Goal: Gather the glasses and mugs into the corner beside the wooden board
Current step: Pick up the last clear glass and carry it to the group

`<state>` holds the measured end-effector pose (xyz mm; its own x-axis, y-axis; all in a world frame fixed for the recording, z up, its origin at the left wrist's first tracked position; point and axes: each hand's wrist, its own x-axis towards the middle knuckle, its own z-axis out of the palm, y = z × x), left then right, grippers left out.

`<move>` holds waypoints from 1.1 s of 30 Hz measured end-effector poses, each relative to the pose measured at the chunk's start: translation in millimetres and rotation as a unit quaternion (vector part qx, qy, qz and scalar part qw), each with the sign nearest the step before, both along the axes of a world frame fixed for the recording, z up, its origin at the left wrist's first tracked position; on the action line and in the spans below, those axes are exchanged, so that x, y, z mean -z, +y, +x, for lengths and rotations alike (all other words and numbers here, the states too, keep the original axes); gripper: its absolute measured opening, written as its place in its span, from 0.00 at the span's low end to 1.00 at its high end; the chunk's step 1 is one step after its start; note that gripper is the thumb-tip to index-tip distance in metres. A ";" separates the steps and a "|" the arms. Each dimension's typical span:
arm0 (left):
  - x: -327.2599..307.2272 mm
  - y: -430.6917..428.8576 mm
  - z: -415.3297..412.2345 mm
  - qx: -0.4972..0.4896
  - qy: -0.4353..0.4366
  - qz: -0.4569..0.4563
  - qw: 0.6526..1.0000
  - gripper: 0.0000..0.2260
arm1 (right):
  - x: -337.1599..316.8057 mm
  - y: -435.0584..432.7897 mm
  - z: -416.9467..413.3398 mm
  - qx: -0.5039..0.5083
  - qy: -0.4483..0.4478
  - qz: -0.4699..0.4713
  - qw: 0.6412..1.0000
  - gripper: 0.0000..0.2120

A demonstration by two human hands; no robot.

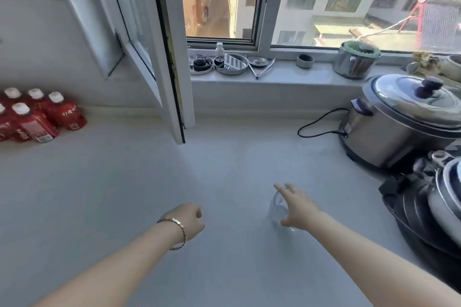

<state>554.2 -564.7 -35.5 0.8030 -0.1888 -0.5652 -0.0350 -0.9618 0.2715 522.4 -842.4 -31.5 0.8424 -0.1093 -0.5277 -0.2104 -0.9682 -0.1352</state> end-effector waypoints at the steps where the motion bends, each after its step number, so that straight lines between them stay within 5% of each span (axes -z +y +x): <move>1: 1.2 1.2 0.3 -0.017 -0.001 0.000 1.000 0.15 | 2.7 -4.7 3.4 -0.014 0.000 0.004 1.000 0.44; 12: -2.9 10.4 -74.9 -0.264 0.029 0.049 0.963 0.15 | -7.4 25.0 39.3 -0.244 -0.033 0.067 0.967 0.42; 21: -30.4 62.3 -226.1 -0.487 0.001 0.043 0.872 0.11 | -51.8 194.1 -18.3 -0.513 -0.056 0.145 0.844 0.44; 33: -60.8 147.4 -545.6 -0.692 0.016 0.059 0.720 0.13 | -78.0 392.6 -284.1 -0.713 -0.030 0.161 0.682 0.43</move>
